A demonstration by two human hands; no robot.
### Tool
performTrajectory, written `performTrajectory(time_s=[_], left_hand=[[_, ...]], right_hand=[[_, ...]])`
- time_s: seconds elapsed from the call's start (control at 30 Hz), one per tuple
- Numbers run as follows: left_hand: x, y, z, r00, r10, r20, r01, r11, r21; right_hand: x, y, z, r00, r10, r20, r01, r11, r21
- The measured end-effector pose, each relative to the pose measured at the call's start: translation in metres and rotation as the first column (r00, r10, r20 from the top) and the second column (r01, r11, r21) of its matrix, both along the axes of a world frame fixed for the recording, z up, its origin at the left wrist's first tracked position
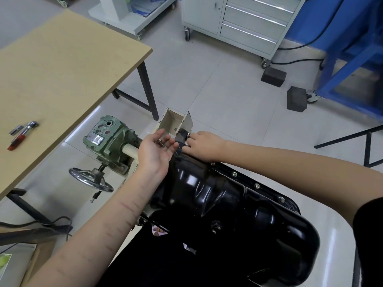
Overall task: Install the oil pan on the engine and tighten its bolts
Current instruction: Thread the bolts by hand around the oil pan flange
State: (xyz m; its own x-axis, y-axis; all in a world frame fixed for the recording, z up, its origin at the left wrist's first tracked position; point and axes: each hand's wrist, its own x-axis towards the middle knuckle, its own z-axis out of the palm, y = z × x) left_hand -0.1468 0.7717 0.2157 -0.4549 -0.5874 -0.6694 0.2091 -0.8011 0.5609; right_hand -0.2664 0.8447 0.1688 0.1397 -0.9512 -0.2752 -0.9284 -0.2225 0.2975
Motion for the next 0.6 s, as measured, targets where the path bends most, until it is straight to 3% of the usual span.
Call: performTrajectory(time_s=[0.23,0.4,0.5,0.6], left_hand=[[0.006,-0.009,-0.009,0.989,-0.145,-0.034,0.141,0.984,-0.111],[0.007,-0.027,-0.035,0.937,-0.256,0.236,0.325,0.886,-0.33],[0.005,-0.035,-0.049,0.861,-0.278,0.425,0.465,0.768,-0.44],[0.003,-0.042,-0.057,0.791,-0.283,0.543,0.579,0.634,-0.513]], right_hand=[[0.002,-0.007,-0.005,0.974,-0.2,0.109,0.19,0.977,0.096],[0.004,-0.007,-0.014,0.895,-0.39,0.218,0.383,0.921,0.075],[0.006,-0.007,-0.016,0.844,-0.462,0.272,0.46,0.885,0.077],[0.0,-0.014,-0.004,0.684,-0.605,0.407,0.613,0.78,0.128]])
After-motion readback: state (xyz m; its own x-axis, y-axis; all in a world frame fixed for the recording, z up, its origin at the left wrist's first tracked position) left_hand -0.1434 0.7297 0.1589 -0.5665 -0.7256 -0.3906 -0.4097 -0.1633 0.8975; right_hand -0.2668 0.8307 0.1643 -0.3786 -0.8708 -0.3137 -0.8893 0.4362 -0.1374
